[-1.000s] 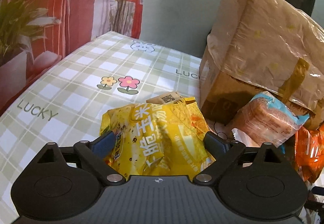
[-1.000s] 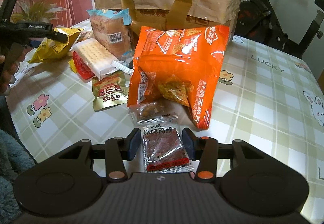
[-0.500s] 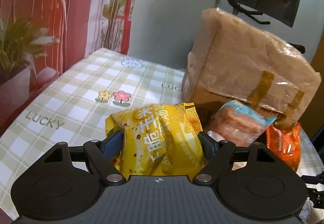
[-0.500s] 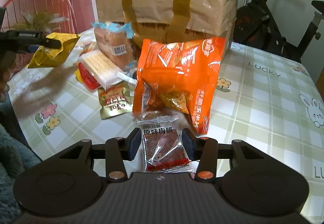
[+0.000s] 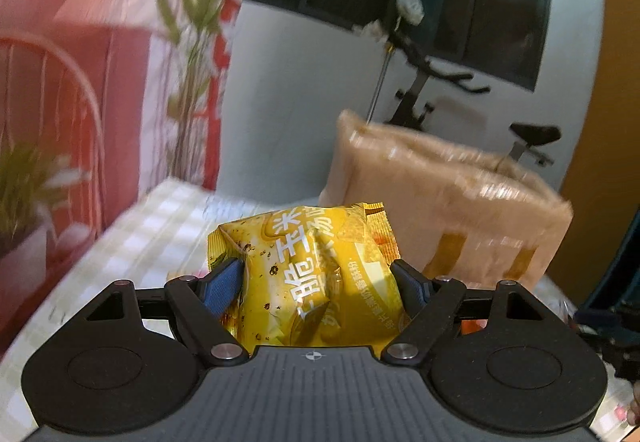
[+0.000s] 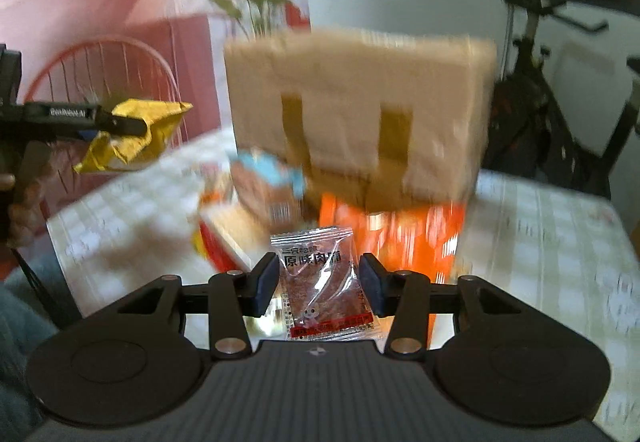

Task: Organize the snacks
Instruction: 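Carry both snacks over the box and open both tools to drop them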

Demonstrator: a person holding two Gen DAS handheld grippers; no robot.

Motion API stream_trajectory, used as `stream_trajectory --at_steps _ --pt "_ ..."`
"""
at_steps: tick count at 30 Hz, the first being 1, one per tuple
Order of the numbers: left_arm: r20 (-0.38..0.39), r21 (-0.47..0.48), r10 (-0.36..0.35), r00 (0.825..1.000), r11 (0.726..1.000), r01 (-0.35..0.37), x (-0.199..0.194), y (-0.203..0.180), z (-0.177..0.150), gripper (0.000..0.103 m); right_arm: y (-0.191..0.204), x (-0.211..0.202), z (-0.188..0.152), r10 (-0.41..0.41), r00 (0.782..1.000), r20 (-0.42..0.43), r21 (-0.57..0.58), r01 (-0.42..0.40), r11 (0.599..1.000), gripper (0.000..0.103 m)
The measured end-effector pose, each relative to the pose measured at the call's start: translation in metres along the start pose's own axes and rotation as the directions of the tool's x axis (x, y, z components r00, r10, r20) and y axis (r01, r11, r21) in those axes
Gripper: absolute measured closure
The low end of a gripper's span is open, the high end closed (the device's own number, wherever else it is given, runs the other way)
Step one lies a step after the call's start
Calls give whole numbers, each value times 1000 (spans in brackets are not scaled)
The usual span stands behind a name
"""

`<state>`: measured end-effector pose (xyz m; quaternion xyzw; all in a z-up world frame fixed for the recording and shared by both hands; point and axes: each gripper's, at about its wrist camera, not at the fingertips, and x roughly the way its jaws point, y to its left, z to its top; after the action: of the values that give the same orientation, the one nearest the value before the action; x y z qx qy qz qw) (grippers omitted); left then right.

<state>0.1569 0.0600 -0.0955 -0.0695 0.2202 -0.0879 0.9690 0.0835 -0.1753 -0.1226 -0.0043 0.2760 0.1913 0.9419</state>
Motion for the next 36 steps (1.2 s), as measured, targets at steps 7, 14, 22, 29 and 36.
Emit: stream_trajectory --at_steps 7,14,22,29,36 --pt "120 92 -74 990 994 63 8 -37 56 20 -4 -10 65 10 985 174 -71 2 997 56" --pt "150 142 -160 976 980 139 61 -79 111 20 -29 14 134 -17 960 279 -118 51 992 56" --pt "53 194 -151 987 971 138 136 -107 124 20 -79 78 165 -118 974 191 20 116 993 56" --pt "-11 188 -111 994 976 111 153 -101 117 14 -97 89 161 -150 981 125 52 144 988 54" --pt "15 211 -128 992 970 122 131 -92 121 14 -91 76 159 -162 976 149 53 156 986 42"
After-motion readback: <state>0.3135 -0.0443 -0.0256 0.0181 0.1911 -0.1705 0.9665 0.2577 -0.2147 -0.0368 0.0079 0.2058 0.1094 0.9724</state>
